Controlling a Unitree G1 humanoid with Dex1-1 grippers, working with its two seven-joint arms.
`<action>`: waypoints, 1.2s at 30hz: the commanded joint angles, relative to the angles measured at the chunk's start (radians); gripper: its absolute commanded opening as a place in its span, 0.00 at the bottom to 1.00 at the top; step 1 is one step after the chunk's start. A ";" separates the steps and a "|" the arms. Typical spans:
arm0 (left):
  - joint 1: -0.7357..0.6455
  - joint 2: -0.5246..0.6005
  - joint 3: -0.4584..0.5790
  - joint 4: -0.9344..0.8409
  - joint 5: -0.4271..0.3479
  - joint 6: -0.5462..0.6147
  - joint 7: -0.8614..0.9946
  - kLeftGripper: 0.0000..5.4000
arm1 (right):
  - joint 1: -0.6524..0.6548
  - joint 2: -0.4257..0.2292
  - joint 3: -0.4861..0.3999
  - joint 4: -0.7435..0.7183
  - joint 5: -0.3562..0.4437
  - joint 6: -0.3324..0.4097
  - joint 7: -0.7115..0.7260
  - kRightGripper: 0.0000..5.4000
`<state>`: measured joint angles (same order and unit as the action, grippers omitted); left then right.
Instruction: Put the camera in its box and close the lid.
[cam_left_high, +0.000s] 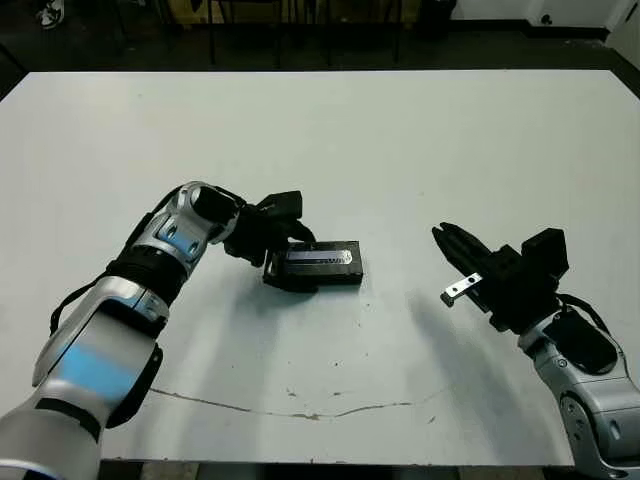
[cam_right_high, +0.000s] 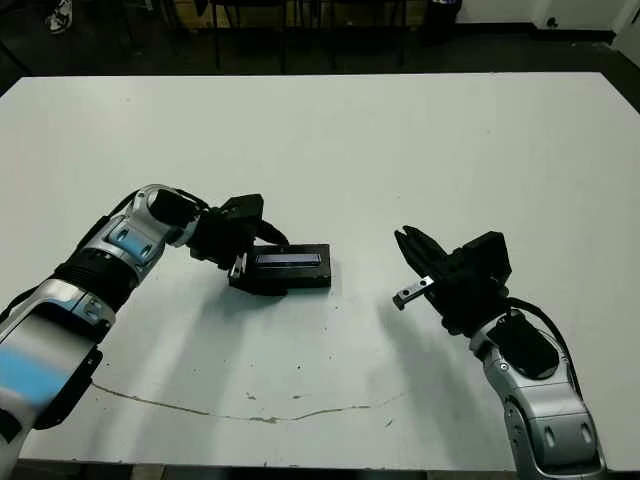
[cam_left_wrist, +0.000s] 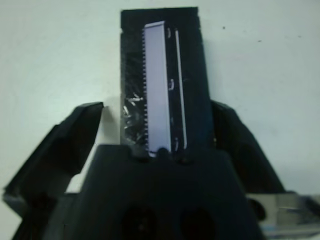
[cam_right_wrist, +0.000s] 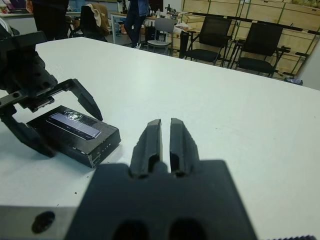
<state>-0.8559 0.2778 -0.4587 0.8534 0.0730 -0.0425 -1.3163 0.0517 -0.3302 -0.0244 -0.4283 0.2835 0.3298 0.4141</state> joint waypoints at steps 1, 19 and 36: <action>0.087 0.007 -0.037 0.026 0.049 0.011 -0.019 1.00 | 0.014 -0.004 0.001 0.002 -0.004 0.012 -0.005 0.00; 0.301 0.271 0.109 -0.221 -0.064 -0.063 -0.047 1.00 | 0.020 -0.001 0.004 0.009 -0.008 -0.012 -0.004 0.00; 0.598 0.401 0.497 -0.827 -0.277 0.391 0.322 0.97 | 0.010 0.009 0.003 0.012 0.009 0.004 -0.013 0.00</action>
<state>-0.3044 0.7220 0.0012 0.1015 -0.1768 0.2925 -1.0656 0.0561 -0.3236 -0.0196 -0.4266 0.2870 0.3154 0.4046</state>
